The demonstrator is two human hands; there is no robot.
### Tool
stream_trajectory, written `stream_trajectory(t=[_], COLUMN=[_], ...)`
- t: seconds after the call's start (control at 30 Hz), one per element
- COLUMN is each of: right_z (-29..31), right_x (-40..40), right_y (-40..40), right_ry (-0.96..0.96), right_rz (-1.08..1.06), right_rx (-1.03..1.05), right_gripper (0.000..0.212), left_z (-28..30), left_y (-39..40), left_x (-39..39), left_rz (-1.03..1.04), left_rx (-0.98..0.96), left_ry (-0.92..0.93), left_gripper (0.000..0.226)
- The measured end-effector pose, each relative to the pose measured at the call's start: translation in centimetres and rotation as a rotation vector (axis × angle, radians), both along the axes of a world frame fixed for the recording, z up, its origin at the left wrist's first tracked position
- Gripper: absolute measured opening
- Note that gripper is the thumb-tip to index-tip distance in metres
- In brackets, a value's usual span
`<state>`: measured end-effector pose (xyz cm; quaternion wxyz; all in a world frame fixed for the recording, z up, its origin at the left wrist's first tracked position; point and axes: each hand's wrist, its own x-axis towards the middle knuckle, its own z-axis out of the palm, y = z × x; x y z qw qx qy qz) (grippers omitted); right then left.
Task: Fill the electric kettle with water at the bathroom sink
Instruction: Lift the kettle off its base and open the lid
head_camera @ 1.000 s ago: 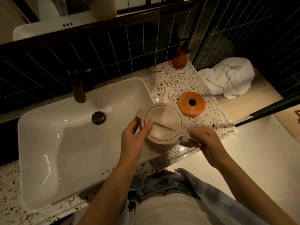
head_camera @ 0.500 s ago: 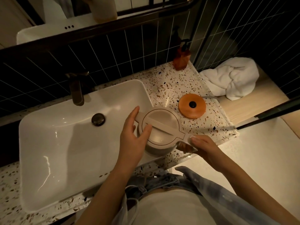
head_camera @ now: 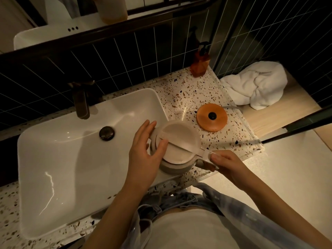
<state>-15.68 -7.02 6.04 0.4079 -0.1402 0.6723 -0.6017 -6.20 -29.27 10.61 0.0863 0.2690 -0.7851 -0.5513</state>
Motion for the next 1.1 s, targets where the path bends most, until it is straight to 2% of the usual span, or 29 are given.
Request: stream_trajectory(t=[0.13,0.23,0.37,0.43,0.53,0.67,0.83,1.0,1.03,1.1], right_z=[0.0,-0.3,-0.8,-1.0,-1.0,-0.8,-1.1,-0.7,-0.7,-0.5], right_x=[-0.3,-0.4,-0.3,-0.3,-0.2,0.0,0.0,0.2,0.2,0.3], right_y=[0.1,0.2,0.5,0.5,0.5,0.2,0.3,0.0,0.0,0.0], right_ry=[0.004,0.008,0.022,0.034,0.053,0.058,0.016,0.053,0.07,0.091], right_rz=[-0.006,-0.013,-0.051,-0.067,-0.076,-0.08,-0.108,-0.134,-0.148,-0.192], right_rx=[0.001,-0.006,-0.007,-0.006,0.007,0.026,0.017,0.002,0.006,0.021], right_gripper=[0.052,0.052,0.08,0.087,0.087,0.087,0.089,0.091,0.09,0.073], left_z=[2.0,3.2,4.3,4.7,5.1,5.8,6.4,6.4,6.4,6.6], left_y=[0.4,1.2,2.5,2.9,3.3,4.0,5.1,6.5,6.6,6.5], left_x=[-0.4,-0.9,-1.3,-1.3,-1.3,-1.3,-1.7,-1.4,-1.5,-1.6], left_rz=[-0.08,-0.142,-0.249,-0.239,-0.219,-0.255,-0.273,-0.389,-0.404,-0.433], left_rx=[-0.165,-0.228,-0.346,-0.312,-0.253,-0.289,-0.395,-0.549,-0.549,-0.493], left_ry=[0.022,0.046,0.045,0.026,0.069,0.155,0.222,0.266,0.263,0.246], left_gripper=[0.039,0.039,0.053,0.054,0.047,0.05,0.053,0.054,0.055,0.058])
